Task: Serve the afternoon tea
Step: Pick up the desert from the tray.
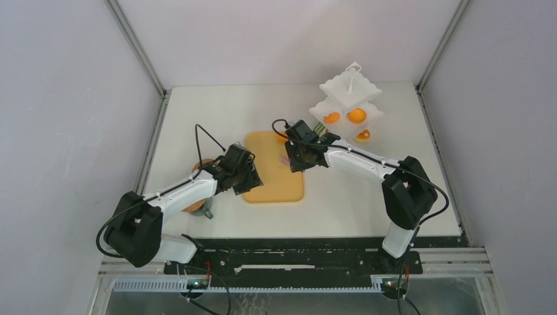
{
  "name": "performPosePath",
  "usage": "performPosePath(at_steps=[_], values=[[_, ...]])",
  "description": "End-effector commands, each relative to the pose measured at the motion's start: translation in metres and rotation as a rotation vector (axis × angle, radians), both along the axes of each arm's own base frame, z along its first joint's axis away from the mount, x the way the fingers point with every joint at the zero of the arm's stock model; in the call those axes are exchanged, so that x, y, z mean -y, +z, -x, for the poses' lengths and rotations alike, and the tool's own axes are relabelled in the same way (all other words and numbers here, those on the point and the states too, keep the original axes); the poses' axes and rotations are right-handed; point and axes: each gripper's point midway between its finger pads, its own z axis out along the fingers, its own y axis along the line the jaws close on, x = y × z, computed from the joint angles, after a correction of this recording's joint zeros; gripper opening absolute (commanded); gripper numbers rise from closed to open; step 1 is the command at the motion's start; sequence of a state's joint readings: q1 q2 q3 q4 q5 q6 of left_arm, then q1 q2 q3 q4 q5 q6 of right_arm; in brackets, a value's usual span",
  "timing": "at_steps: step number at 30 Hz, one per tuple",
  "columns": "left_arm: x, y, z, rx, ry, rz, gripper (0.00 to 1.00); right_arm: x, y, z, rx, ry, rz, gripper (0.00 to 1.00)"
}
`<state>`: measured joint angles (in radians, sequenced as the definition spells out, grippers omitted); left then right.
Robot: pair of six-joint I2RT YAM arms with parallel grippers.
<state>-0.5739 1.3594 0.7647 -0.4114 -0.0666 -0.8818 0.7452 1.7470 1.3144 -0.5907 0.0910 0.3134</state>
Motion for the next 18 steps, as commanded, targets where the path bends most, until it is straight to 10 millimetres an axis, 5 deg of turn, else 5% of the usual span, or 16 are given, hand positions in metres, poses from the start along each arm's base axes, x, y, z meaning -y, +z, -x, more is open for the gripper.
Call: performPosePath(at_steps=[1,10,18], values=[[0.002,0.004,0.001,0.026,-0.012,0.021,0.57,-0.023,0.011,0.0,0.024,0.012,-0.069,0.4],[0.0,0.004,0.003,0.031,-0.003,0.023,0.57,-0.041,0.023,-0.002,0.054,0.04,-0.086,0.4],[0.001,0.005,0.001,0.033,-0.001,0.023,0.57,-0.045,0.062,-0.014,0.173,0.06,-0.131,0.4]])
